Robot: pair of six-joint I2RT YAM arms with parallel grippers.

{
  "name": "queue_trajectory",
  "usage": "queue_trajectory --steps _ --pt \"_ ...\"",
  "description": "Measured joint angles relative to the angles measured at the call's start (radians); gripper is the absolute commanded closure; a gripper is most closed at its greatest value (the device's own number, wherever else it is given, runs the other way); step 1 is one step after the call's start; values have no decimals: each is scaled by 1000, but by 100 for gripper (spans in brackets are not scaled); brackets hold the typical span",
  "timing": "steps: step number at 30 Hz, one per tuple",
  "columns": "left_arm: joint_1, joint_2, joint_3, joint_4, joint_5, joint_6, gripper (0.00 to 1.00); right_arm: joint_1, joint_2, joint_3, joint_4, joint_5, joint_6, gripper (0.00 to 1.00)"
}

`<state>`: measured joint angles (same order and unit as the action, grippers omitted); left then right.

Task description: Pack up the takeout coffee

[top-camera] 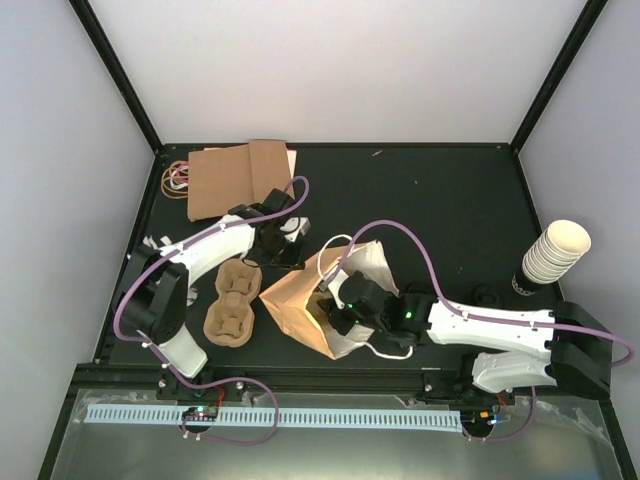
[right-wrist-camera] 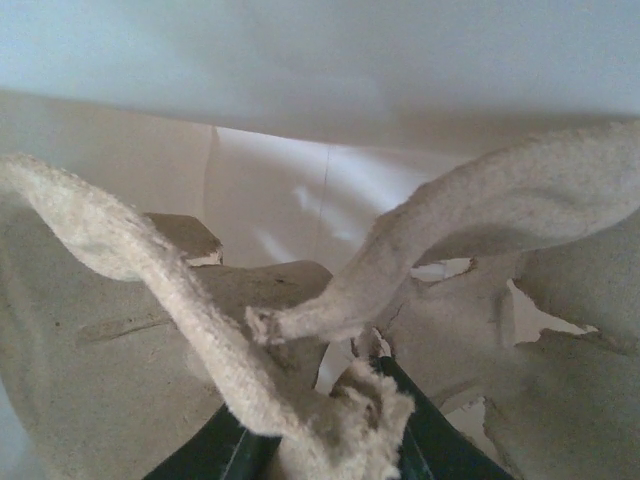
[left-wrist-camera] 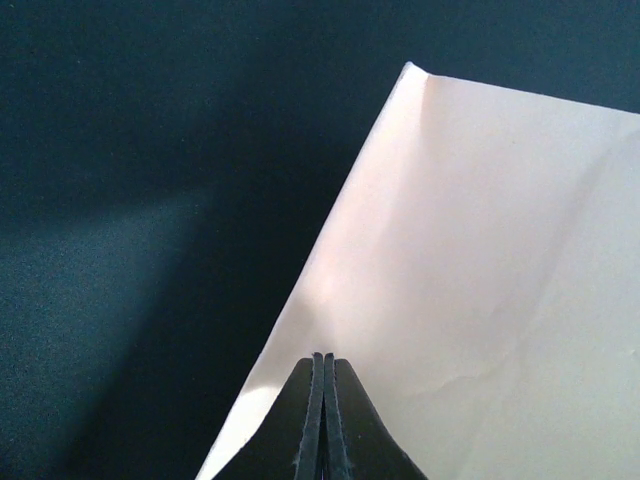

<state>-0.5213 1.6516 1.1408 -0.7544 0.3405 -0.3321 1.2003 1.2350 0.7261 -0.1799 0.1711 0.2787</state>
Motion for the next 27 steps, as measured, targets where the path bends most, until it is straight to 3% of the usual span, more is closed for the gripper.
queue_trajectory --steps 27 --pt "-13 -3 0 3 16 0 98 0 109 -35 130 34 9 75"
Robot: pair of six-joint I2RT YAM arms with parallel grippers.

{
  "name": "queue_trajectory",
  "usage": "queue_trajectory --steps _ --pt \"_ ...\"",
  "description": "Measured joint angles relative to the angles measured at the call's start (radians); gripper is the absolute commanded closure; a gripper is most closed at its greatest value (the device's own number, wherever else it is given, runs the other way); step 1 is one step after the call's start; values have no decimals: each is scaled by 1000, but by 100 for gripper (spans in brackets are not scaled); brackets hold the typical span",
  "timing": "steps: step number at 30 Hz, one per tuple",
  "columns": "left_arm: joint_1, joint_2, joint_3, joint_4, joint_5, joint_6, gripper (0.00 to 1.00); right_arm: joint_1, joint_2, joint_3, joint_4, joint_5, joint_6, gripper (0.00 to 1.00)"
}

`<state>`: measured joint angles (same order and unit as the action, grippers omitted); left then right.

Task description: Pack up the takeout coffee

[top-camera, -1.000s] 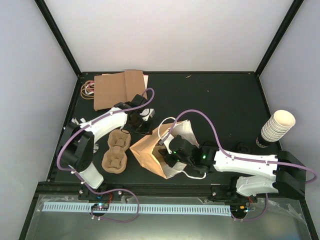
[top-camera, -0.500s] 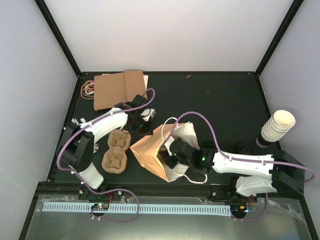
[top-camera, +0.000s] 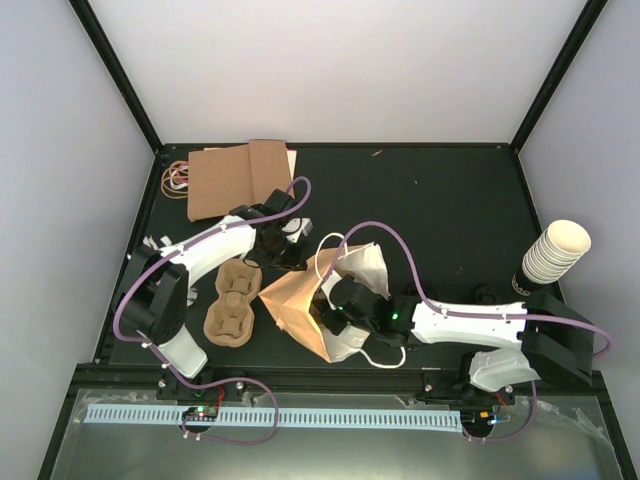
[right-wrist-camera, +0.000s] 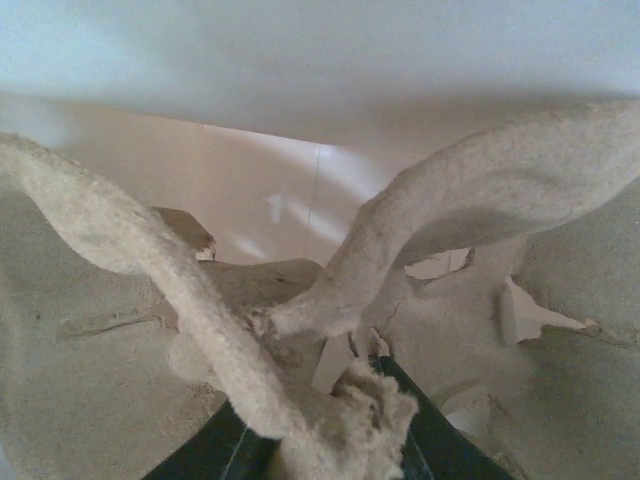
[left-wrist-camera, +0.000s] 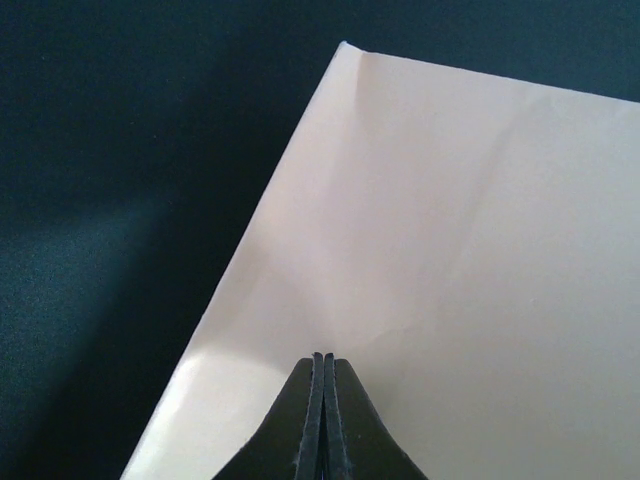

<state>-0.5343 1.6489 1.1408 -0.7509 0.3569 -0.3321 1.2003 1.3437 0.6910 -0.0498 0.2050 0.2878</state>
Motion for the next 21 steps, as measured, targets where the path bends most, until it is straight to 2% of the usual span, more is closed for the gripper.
queue_trajectory --steps 8,14,18,21 --pt "0 -5 0 0 8 0 98 1 44 35 2 18 -2 75" --pt "-6 -33 0 -2 10 0 98 6 34 65 -60 77 14 75" --pt "-10 -61 11 -14 3 -1 91 6 6 97 -139 115 36 75" --pt "-11 -100 32 -27 -2 -1 81 6 -19 116 -195 127 56 75"
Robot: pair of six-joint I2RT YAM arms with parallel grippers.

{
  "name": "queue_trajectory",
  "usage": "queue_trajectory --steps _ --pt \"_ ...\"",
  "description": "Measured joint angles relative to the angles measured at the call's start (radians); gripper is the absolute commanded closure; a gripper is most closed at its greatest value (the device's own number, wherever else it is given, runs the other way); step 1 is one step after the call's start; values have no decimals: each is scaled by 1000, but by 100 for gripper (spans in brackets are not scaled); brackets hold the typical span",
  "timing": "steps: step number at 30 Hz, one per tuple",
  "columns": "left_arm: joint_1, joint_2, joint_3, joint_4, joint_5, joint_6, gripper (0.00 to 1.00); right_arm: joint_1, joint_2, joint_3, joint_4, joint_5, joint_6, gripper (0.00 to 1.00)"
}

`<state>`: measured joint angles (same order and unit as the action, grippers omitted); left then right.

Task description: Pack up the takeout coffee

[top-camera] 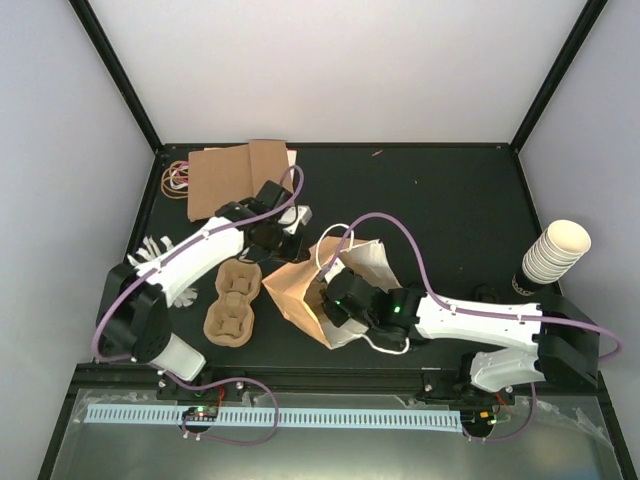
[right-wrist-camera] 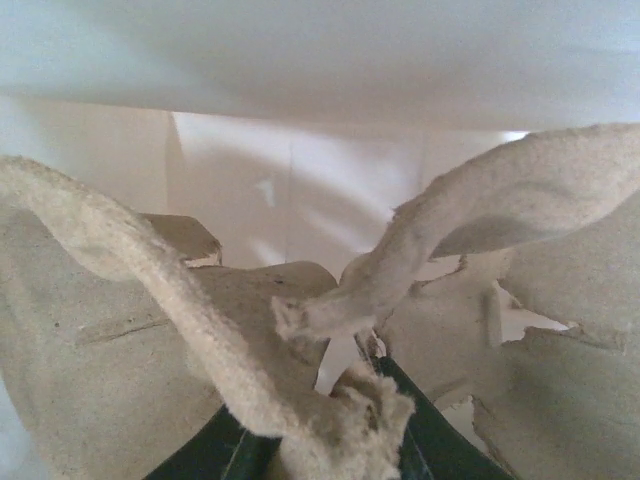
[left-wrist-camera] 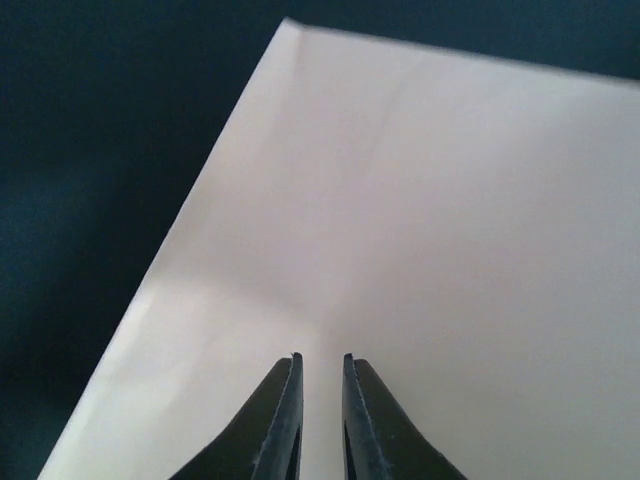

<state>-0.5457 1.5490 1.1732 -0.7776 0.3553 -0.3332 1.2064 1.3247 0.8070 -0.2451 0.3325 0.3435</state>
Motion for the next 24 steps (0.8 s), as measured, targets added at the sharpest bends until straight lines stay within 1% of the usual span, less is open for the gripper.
queue_trajectory --steps 3,7,9,13,14,16,17,18,20,21,23,24 --pt "-1 -70 26 -8 -8 0 67 0 -22 7 -50 6 12 75" --pt "-8 -196 42 -8 -18 -3 56 -1 -21 36 -116 6 26 75" --pt "-16 -272 42 -8 -20 -2 53 -1 -13 63 -145 6 30 75" --pt "-37 -407 36 -6 -20 9 53 -1 -1 89 -165 3 30 75" --pt "-42 -437 31 -4 -18 12 56 -1 0 90 -167 2 30 75" --pt "-56 -501 12 6 -10 18 69 -1 2 90 -167 0 30 75" --pt "-63 -526 4 10 -5 19 73 -1 3 91 -169 -2 30 75" --pt "-72 -557 -7 19 6 25 74 -1 5 92 -172 -2 30 75" --pt "-92 -596 -23 39 20 31 73 -1 8 98 -179 -3 30 75" --pt "-109 -614 -31 51 24 35 71 -1 10 101 -181 -3 30 75" --pt "-151 -630 -34 56 26 43 62 -1 14 105 -185 -4 30 75" --pt "-188 -633 -33 60 17 50 59 -1 17 108 -188 -4 30 75"
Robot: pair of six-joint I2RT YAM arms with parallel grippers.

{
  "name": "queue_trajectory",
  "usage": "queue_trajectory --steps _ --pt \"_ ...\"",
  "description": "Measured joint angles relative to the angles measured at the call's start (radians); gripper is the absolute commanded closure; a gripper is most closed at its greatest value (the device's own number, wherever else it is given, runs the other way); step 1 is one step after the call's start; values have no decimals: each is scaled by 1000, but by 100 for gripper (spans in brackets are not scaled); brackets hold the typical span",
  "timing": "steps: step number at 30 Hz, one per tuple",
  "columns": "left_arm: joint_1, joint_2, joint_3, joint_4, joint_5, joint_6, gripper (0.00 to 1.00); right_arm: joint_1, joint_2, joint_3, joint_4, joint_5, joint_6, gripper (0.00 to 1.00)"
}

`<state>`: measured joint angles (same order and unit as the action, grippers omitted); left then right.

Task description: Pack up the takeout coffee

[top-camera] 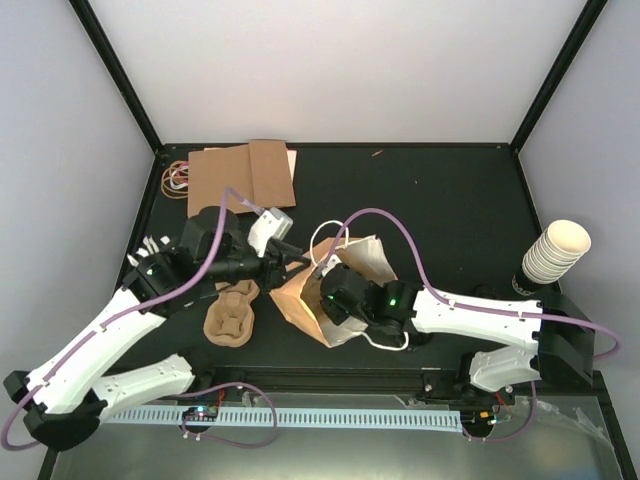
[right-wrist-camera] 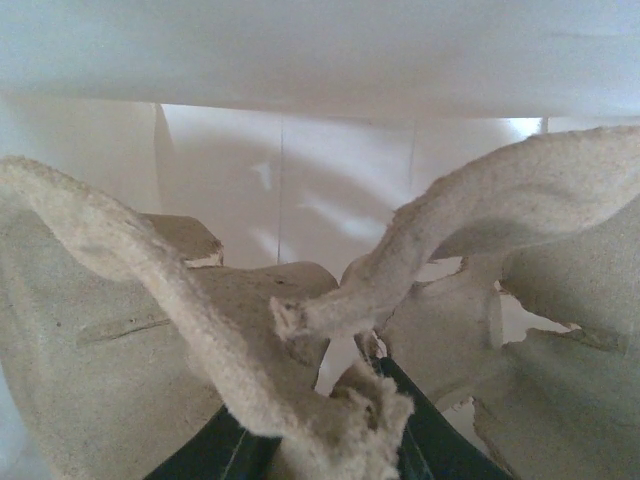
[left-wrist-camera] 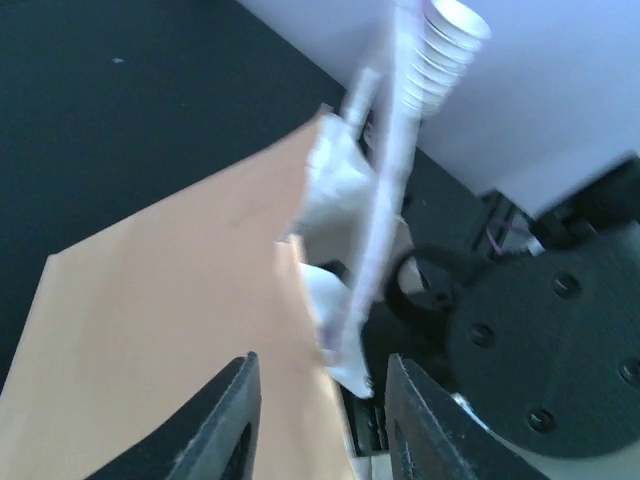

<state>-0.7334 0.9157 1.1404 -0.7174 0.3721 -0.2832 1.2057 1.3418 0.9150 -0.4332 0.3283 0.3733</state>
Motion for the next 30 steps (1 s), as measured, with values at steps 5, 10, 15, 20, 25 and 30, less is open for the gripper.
queue_trajectory --steps 5,10,15,20,25,30 --pt "-120 12 13 -3 -66 26 55 0 4 6 -5 -11 0 75" --pt "-152 23 39 0 -138 36 59 0 13 7 -9 -20 0 75" --pt "-153 83 103 -15 -218 37 72 0 15 8 -13 -24 0 75" --pt "-154 141 130 -16 -260 36 98 0 15 9 -14 -27 0 75" --pt "-158 147 163 -16 -277 39 99 -1 21 13 -16 -39 0 75" --pt "-158 145 193 -14 -269 38 98 -1 54 40 -17 -55 0 75"
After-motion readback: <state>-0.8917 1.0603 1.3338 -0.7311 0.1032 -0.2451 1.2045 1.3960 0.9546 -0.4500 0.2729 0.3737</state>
